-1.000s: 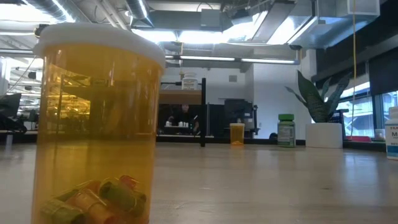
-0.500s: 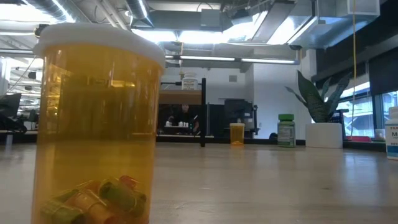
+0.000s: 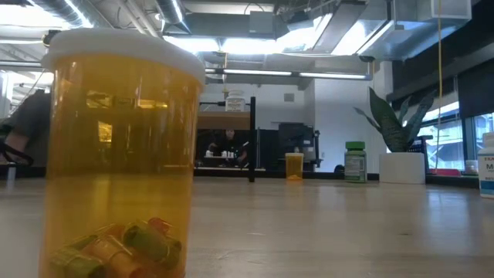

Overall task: Pick and place medicine bottles onto shelf by color
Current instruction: Put the pink pill bottle on the shelf

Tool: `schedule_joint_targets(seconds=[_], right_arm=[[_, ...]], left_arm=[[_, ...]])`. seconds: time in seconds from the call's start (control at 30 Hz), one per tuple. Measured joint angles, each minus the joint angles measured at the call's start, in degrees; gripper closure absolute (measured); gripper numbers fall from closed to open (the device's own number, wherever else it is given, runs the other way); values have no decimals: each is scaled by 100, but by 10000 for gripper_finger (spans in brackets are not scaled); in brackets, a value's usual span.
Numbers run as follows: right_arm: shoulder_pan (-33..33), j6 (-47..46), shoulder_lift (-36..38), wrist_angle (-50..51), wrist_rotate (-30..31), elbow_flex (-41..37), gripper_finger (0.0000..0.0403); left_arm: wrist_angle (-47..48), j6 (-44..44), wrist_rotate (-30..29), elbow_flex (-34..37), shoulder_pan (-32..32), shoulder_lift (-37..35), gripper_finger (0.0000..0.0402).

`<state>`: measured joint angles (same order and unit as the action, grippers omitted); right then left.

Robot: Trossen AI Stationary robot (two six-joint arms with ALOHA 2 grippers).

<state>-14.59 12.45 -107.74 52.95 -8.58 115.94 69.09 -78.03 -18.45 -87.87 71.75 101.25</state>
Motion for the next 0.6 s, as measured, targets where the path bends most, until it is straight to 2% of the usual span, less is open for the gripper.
schedule_joint_targets(seconds=[0.17,0.6], right_arm=[[0,-2,0,-2,0,0,164],[0,0,0,-2,0,1,164]], left_arm=[[-265,-136,282,423,4,7,172],[-895,-172,459,985,4,7,172]])
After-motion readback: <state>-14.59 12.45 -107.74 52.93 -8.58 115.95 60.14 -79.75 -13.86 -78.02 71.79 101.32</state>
